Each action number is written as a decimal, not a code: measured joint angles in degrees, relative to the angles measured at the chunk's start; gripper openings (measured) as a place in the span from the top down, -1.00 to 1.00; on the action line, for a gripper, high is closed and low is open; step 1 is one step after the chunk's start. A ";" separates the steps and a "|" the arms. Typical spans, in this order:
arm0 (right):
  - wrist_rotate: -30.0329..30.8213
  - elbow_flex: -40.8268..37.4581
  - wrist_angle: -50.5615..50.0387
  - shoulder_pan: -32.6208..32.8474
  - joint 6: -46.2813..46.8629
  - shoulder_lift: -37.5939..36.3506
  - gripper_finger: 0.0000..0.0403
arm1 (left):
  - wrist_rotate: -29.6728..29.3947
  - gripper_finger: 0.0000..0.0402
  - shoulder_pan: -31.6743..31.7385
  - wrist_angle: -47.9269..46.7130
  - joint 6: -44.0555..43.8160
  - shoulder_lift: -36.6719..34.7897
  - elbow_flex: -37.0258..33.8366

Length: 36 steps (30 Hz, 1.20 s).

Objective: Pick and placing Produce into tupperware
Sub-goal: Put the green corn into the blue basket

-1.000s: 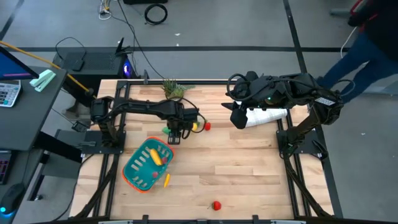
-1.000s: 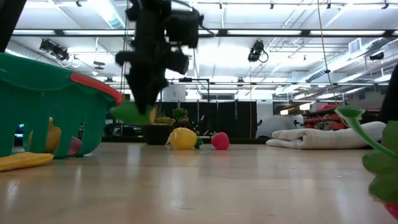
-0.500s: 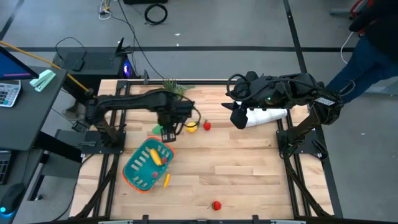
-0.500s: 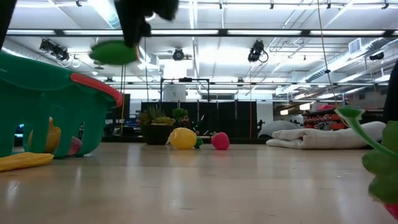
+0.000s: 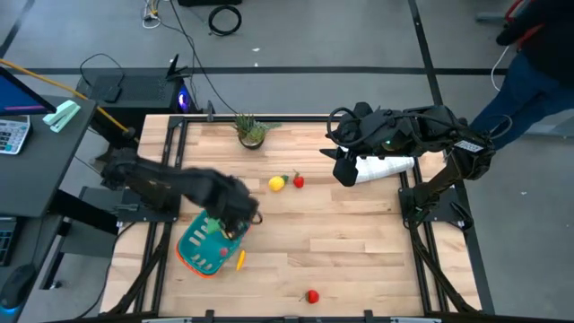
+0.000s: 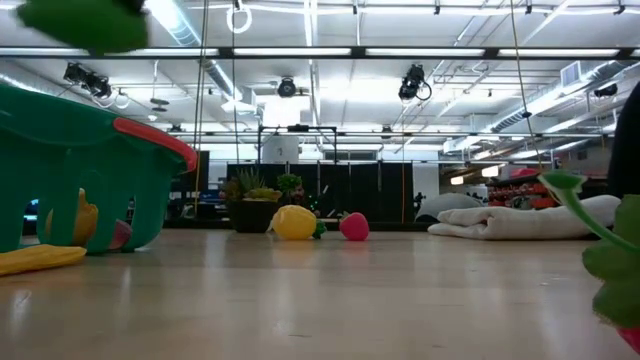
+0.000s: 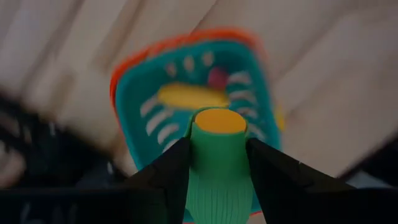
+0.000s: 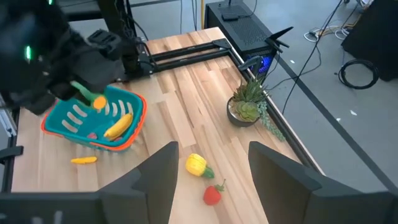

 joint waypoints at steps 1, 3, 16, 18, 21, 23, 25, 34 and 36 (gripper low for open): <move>0.00 0.00 0.00 -0.01 -0.04 0.00 -0.01 | -0.02 0.20 -1.37 0.03 -3.79 0.10 -2.17; 0.00 0.00 0.00 0.01 -0.08 0.00 -0.01 | -0.07 0.21 -4.15 -0.09 -10.14 0.10 -6.72; -0.18 0.00 0.02 -0.01 -1.81 0.00 -0.01 | 5.47 0.20 -8.48 31.47 -20.19 0.09 -32.25; -0.71 0.00 0.00 -0.01 -1.37 0.00 -0.01 | 5.43 0.20 -8.44 32.65 -20.12 0.09 -34.54; -0.92 0.00 0.02 0.01 -0.34 0.00 -0.01 | 5.68 0.19 -8.44 32.87 -20.26 0.09 -36.90; -0.92 0.00 0.02 -0.01 1.06 0.00 -0.01 | 7.21 0.19 -8.44 32.67 -18.91 0.03 -37.79; -0.92 0.00 0.02 0.00 2.04 0.00 -0.01 | 7.93 0.19 -8.44 32.87 -16.99 -0.03 -38.36; -0.90 0.00 0.04 -0.01 5.94 0.00 -0.01 | 8.02 -0.10 -8.22 32.20 -7.88 0.03 -38.24; -0.90 0.00 0.04 0.01 7.02 0.00 -0.01 | 8.08 -0.17 -8.22 29.54 -5.18 0.16 -36.98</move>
